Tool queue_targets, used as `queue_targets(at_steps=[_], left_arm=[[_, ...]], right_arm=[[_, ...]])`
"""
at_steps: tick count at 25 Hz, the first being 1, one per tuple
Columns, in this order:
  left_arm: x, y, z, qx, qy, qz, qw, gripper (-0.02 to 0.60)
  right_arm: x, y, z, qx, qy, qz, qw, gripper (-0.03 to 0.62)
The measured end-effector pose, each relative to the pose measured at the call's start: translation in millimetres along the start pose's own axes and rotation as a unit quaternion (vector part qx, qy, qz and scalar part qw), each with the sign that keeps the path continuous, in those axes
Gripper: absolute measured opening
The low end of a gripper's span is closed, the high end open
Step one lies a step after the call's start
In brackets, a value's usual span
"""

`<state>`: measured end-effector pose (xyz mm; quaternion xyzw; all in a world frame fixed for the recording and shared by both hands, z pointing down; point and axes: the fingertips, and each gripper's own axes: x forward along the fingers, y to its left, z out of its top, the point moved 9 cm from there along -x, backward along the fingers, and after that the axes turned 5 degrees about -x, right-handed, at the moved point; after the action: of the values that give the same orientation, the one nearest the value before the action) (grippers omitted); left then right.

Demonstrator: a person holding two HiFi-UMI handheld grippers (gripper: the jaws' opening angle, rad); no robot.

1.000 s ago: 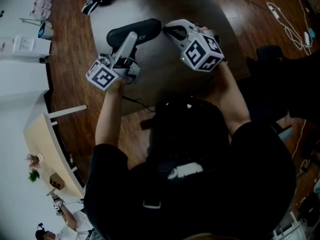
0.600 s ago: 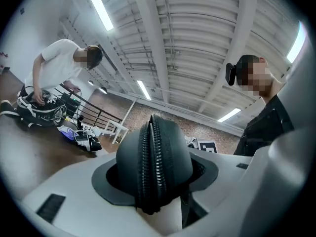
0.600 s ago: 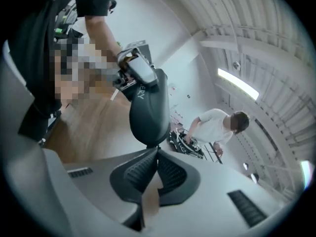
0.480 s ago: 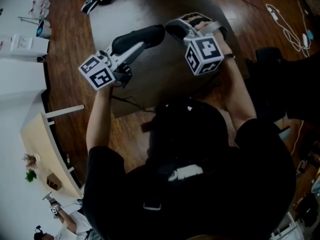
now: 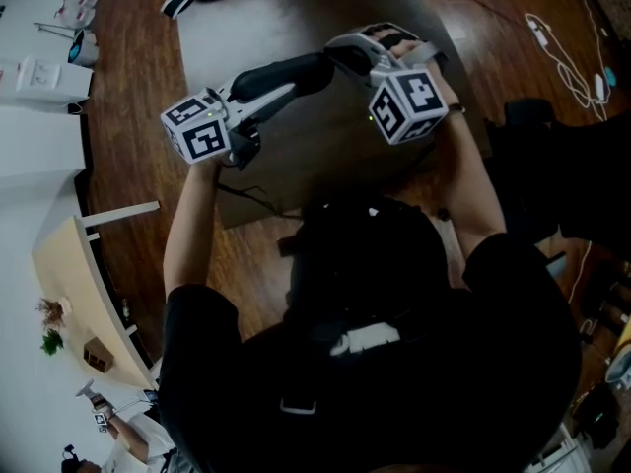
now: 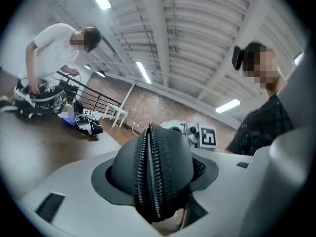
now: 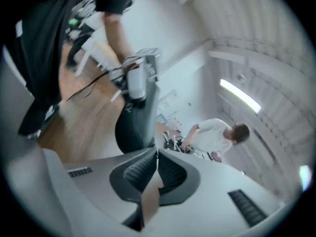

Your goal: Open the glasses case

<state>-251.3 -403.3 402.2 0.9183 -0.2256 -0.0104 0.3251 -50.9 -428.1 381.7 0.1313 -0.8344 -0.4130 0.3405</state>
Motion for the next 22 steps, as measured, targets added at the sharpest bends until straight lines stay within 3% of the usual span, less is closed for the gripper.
queue_targets(at_steps=[1, 2, 3, 4, 6, 8, 9, 10, 13, 16, 22], left_arm=[[-1, 6, 4, -0.03, -0.033, -0.006, 0.999, 0.256], [-2, 15, 8, -0.056, -0.065, -0.003, 0.9963, 0.262], [-4, 27, 9, -0.079, -0.091, 0.015, 0.9926, 0.264], [-6, 43, 7, -0.1, -0.11, 0.045, 0.9879, 0.265], [-7, 79, -6, -0.134, -0.123, 0.13, 0.9748, 0.267], [-3, 112, -20, -0.15, -0.104, 0.212, 0.96, 0.271], [1, 125, -25, -0.159, -0.092, 0.241, 0.953, 0.278], [6, 136, -28, -0.168, -0.083, 0.263, 0.9465, 0.284], [17, 154, -31, -0.191, -0.083, 0.293, 0.9331, 0.301], [20, 164, -29, -0.178, -0.083, 0.32, 0.9267, 0.32], [28, 157, -12, -0.083, -0.073, 0.347, 0.9315, 0.324]], right_arm=[[0, -6, -11, 0.087, -0.019, -0.03, 0.996, 0.026], [-1, -12, -25, 0.184, -0.039, -0.065, 0.98, 0.023], [-2, -17, -39, 0.278, -0.06, -0.096, 0.954, 0.021], [-3, -19, -52, 0.365, -0.083, -0.118, 0.92, 0.021], [-1, -13, -78, 0.512, -0.129, -0.131, 0.839, 0.021], [1, -1, -99, 0.608, -0.149, -0.14, 0.767, 0.02], [2, 5, -106, 0.636, -0.147, -0.146, 0.744, 0.02], [1, 10, -110, 0.652, -0.138, -0.152, 0.73, 0.02], [-1, 19, -112, 0.66, -0.105, -0.162, 0.726, 0.02], [-2, 26, -114, 0.669, -0.099, -0.168, 0.717, 0.02], [-8, 26, -115, 0.672, -0.098, -0.18, 0.712, 0.02]])
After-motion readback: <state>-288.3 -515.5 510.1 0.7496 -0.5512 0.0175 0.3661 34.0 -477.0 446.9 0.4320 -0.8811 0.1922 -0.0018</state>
